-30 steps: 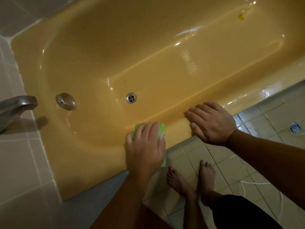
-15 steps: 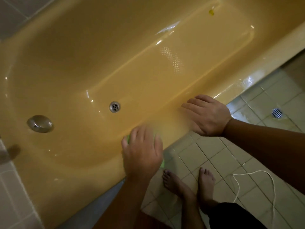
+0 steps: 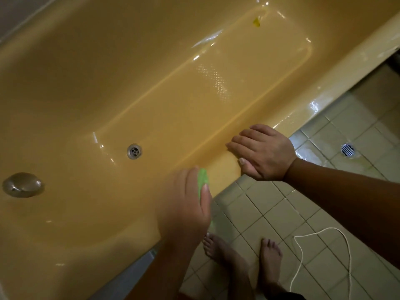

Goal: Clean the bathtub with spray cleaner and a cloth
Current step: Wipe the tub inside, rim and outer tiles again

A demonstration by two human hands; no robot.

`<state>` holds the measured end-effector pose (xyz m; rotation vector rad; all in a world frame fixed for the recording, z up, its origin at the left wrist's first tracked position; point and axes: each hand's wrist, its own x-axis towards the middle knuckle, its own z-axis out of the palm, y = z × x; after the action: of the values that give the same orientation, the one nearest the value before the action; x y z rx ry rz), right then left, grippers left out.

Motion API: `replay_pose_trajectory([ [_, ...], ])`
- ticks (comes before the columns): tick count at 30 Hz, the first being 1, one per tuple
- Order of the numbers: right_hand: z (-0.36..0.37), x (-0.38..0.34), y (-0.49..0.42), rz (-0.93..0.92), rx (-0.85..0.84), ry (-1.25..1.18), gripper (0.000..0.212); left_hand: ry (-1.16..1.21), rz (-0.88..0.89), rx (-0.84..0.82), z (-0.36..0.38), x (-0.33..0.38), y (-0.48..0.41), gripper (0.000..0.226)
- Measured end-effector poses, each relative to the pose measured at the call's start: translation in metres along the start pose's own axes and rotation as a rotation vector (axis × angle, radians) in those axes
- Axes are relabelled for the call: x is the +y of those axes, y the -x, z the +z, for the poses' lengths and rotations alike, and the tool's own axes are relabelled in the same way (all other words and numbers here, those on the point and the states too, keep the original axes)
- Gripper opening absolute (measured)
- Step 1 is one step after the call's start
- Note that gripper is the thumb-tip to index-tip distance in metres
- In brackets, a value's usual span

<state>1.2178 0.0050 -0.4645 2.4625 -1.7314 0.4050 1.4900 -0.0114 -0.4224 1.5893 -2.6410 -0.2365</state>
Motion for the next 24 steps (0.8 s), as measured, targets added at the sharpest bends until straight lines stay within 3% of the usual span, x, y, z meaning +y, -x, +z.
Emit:
replay_pose_trajectory([
  [3, 0.001, 0.007, 0.004, 0.015, 0.029, 0.002, 0.047, -0.021, -0.077, 0.013, 0.003, 0.020, -0.002, 0.043],
  [9, -0.002, 0.026, 0.011, 0.060, 0.023, -0.017, 0.046, 0.033, 0.019, -0.056, 0.008, 0.089, -0.064, 0.043],
  [17, -0.009, 0.069, 0.022, 0.041, 0.058, -0.027, 0.047, -0.001, -0.132, -0.004, 0.010, 0.092, -0.041, 0.044],
  [24, -0.015, 0.104, 0.035, 0.054, 0.055, -0.028, 0.046, 0.049, -0.021, -0.084, 0.016, 0.153, -0.093, 0.045],
])
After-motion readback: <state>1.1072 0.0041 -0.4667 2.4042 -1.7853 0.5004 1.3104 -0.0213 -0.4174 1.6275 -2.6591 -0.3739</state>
